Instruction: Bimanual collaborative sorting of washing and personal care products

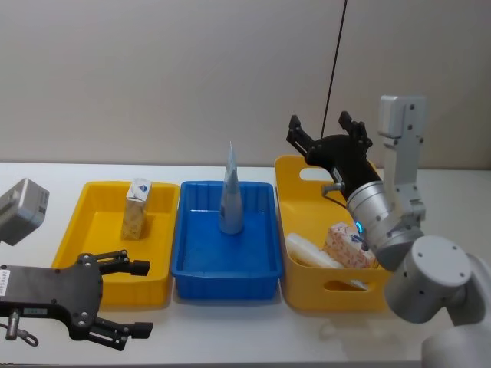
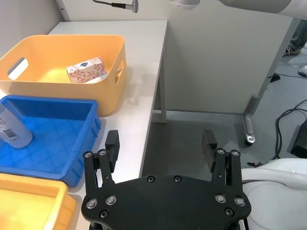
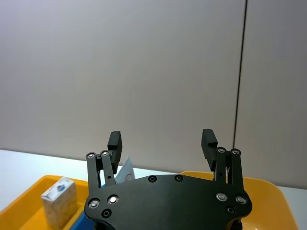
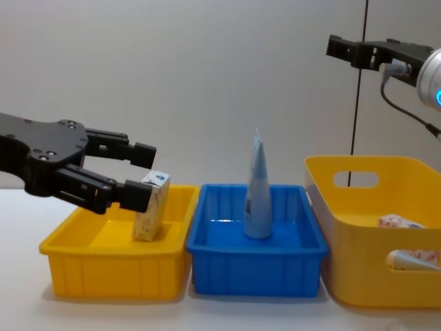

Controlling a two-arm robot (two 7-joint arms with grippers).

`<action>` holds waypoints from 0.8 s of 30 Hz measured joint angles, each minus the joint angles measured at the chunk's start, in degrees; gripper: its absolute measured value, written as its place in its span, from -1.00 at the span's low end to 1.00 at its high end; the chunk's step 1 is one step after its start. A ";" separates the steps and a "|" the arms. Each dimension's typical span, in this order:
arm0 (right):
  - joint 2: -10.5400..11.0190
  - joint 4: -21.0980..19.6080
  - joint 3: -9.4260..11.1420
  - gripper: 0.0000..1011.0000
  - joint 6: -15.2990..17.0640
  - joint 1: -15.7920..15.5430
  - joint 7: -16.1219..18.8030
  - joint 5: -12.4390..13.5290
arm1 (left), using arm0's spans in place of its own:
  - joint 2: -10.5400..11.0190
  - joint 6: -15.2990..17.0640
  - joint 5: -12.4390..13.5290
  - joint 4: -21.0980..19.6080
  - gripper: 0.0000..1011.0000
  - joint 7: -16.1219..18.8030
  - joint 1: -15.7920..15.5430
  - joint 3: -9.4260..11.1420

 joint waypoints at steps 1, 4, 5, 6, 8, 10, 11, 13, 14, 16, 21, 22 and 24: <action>0.14 -0.23 0.00 0.98 0.15 -0.10 0.45 0.26 | 0.00 0.00 0.00 0.00 0.98 0.00 0.00 0.00; 0.87 -1.27 -0.05 0.98 0.78 -0.57 2.33 1.39 | 0.00 0.00 0.00 0.00 0.98 0.00 0.00 0.00; 1.35 -1.77 -0.10 0.98 1.14 -0.85 3.52 2.03 | 0.00 0.00 0.00 0.00 0.98 0.00 0.00 0.00; 1.58 -1.96 -0.13 0.98 1.30 -0.98 4.03 2.32 | 0.00 0.00 0.00 0.00 0.98 0.00 0.00 0.00; 2.30 -2.53 -0.24 0.98 1.82 -1.34 5.85 3.28 | 0.00 0.00 0.00 0.00 0.98 0.00 0.00 0.00; 2.79 -2.88 -0.31 0.98 2.10 -1.56 6.96 3.83 | 0.00 0.00 0.00 0.00 0.98 0.00 0.00 0.00; 3.16 -3.12 -0.36 0.98 2.23 -1.72 7.58 4.13 | 0.00 0.00 0.00 0.00 0.98 0.00 0.00 0.00; 4.35 -3.73 -0.55 0.98 2.77 -2.18 10.14 5.26 | 0.00 0.00 0.00 0.00 0.98 0.00 0.00 0.00; 4.66 -3.85 -0.59 0.98 2.88 -2.29 10.71 5.50 | 0.00 0.00 0.00 0.00 0.98 0.00 0.00 0.00; 5.83 -4.20 -0.77 0.98 3.25 -2.69 12.68 6.29 | 0.00 0.00 0.00 0.00 0.98 0.00 0.00 0.00; 8.11 -4.59 -1.06 0.98 3.82 -3.28 16.74 7.85 | 0.00 0.00 0.00 0.00 0.98 0.00 0.00 0.00; 8.49 -4.61 -1.12 0.98 3.90 -3.35 17.44 8.11 | 0.00 0.00 0.00 0.00 0.98 0.00 0.00 0.00; 9.67 -4.62 -1.29 0.98 4.08 -3.56 19.63 8.84 | 0.00 0.00 0.00 0.00 0.98 0.00 0.00 0.00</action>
